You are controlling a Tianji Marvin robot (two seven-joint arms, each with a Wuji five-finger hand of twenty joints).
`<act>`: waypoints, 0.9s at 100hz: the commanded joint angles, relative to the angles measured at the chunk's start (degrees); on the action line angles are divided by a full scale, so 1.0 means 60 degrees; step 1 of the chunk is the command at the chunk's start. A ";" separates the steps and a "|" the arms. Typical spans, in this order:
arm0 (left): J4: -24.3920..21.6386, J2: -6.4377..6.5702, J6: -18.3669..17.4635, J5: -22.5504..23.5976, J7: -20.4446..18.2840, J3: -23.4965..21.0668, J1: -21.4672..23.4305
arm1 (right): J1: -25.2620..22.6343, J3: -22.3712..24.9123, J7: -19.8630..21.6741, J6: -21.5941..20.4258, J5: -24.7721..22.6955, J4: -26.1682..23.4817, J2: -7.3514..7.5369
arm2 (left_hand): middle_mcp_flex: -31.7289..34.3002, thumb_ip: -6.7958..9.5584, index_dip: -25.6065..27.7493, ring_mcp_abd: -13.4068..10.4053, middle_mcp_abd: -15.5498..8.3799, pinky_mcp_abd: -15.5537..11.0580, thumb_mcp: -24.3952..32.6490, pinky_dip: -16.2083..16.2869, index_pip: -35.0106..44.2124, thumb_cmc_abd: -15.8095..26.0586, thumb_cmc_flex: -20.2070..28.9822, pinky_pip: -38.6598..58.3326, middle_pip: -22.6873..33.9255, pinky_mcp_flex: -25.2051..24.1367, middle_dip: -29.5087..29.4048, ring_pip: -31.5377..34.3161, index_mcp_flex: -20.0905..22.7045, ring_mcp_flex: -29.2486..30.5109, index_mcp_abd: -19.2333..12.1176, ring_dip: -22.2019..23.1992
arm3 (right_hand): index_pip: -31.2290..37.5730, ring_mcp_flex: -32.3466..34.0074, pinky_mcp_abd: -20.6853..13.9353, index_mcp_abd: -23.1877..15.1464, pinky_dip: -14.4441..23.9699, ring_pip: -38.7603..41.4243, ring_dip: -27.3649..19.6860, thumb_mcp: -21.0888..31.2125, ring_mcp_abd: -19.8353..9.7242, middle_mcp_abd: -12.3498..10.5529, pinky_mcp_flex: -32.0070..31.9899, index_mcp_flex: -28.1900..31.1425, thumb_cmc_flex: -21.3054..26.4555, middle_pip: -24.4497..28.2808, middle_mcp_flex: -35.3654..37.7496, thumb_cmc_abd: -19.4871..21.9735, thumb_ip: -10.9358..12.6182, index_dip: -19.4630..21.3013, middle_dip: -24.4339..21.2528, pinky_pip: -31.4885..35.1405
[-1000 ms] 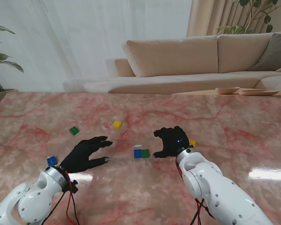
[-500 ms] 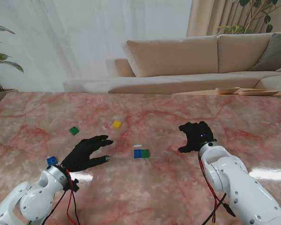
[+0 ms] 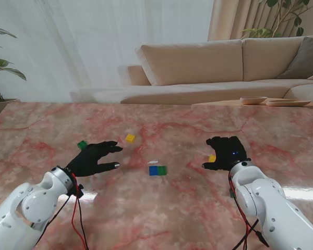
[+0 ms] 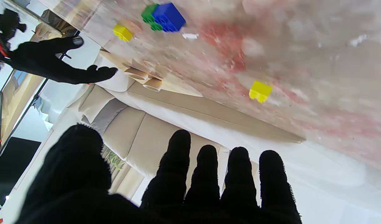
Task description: Build a two-level staggered structure with toy bricks
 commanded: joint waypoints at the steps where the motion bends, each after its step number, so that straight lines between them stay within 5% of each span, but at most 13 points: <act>1: 0.0143 0.0116 -0.0034 0.0007 -0.0234 -0.0022 -0.0493 | -0.0154 0.0058 0.0147 -0.0042 0.0201 -0.0134 -0.0020 | 0.0120 -0.0281 0.0034 -0.0180 -0.0097 -0.0284 0.0327 -0.0142 -0.0028 -0.0144 0.0059 -0.0335 -0.0140 -0.0120 0.0065 -0.0071 0.0082 -0.0112 0.0082 -0.0009 | -0.0205 -0.0332 0.0049 0.0129 -0.0369 -0.0500 -0.0311 0.0202 0.0182 0.0221 -0.0159 -0.0331 -0.0433 -0.0457 -0.0266 0.0205 0.0428 -0.0143 -0.0410 -0.0415; 16: 0.0781 0.0177 0.0104 -0.0057 -0.0636 0.0257 -0.1548 | -0.0338 0.0236 0.0180 -0.0242 0.0446 -0.0370 -0.0040 | 0.0120 -0.0234 0.0064 -0.0224 -0.0101 -0.0330 0.0678 -0.0188 0.0038 -0.0405 0.0469 -0.0441 -0.0096 -0.0095 0.0085 -0.0059 0.0138 -0.0120 0.0037 -0.0002 | -0.0349 -0.0281 0.0020 0.0042 -0.0726 -0.0987 -0.0591 0.0297 0.0122 0.0149 -0.0212 -0.0361 -0.0774 -0.0888 -0.0216 0.0495 0.0487 -0.0214 -0.0825 -0.0703; 28: 0.1388 0.0226 0.0320 0.0078 -0.0927 0.0565 -0.2492 | -0.0469 0.0377 0.0193 -0.0403 0.0674 -0.0539 -0.0059 | 0.0095 -0.0483 0.0134 -0.0243 -0.0134 -0.0435 0.2691 -0.0224 0.0162 -0.1067 -0.0097 -0.0602 -0.0033 -0.0043 0.0121 -0.0032 0.0159 -0.0136 0.0012 0.0019 | -0.0492 -0.0328 -0.0041 -0.0044 -0.1058 -0.1339 -0.0893 0.0383 0.0026 0.0096 -0.0213 -0.0362 -0.1028 -0.1156 -0.0063 0.0709 0.0542 -0.0305 -0.1161 -0.0932; 35: 0.1787 0.0264 0.0517 0.0088 -0.1213 0.0813 -0.3070 | -0.0529 0.0444 0.0153 -0.0469 0.0861 -0.0621 -0.0079 | 0.0056 -0.0513 0.0137 -0.0254 -0.0165 -0.0453 0.2959 -0.0233 0.0163 -0.1289 0.0011 -0.0623 -0.0019 -0.0052 0.0132 -0.0036 0.0132 -0.0187 0.0001 0.0021 | -0.0541 -0.0314 -0.0134 -0.0114 -0.1288 -0.1427 -0.1035 0.0431 -0.0019 0.0059 -0.0179 -0.0305 -0.1101 -0.1277 0.0000 0.0781 0.0566 -0.0352 -0.1355 -0.1079; 63: 0.3444 0.0325 0.1087 0.0336 -0.1776 0.2259 -0.5096 | -0.0672 0.0528 -0.0006 -0.0599 0.1033 -0.0844 -0.0113 | -0.0373 -0.1162 0.0065 -0.0357 -0.0451 -0.0765 0.5955 -0.0355 0.0020 -0.3672 0.0298 -0.1420 0.0199 0.0014 0.0252 0.0088 -0.0422 -0.0543 -0.0093 0.0137 | -0.0547 -0.0341 -0.0083 -0.0141 -0.1395 -0.1442 -0.1100 0.0479 0.0010 0.0098 -0.0151 -0.0252 -0.1055 -0.1324 0.0019 0.0753 0.0586 -0.0375 -0.1464 -0.1028; 72: 0.4007 0.0348 0.0820 0.0609 -0.1752 0.2880 -0.5733 | -0.0725 0.0546 -0.0120 -0.0643 0.1028 -0.0864 -0.0121 | -0.0404 -0.1415 -0.0036 -0.0339 -0.0613 -0.0825 0.7584 -0.0244 -0.0134 -0.4658 0.0719 -0.1778 0.0313 0.0005 0.0310 0.0201 -0.0720 -0.0697 -0.0673 0.0280 | -0.0536 -0.0349 -0.0057 -0.0150 -0.1408 -0.1424 -0.1093 0.0493 0.0003 0.0099 -0.0175 -0.0225 -0.1008 -0.1304 0.0042 0.0720 0.0589 -0.0375 -0.1457 -0.1002; 90: 0.5204 0.0285 0.0563 0.0413 -0.1828 0.4538 -0.6992 | -0.0865 0.0596 -0.0232 -0.0719 0.1067 -0.0881 -0.0129 | -0.0857 -0.1683 -0.0172 -0.0254 -0.0761 -0.0886 0.8658 0.0009 -0.0320 -0.5329 0.1431 -0.3310 0.0484 -0.0083 0.0428 0.0291 -0.1428 -0.1342 -0.1888 0.0561 | -0.0511 -0.0334 -0.0028 -0.0148 -0.1424 -0.1406 -0.1084 0.0491 -0.0004 0.0114 -0.0195 -0.0178 -0.0947 -0.1270 0.0094 0.0676 0.0580 -0.0373 -0.1433 -0.0958</act>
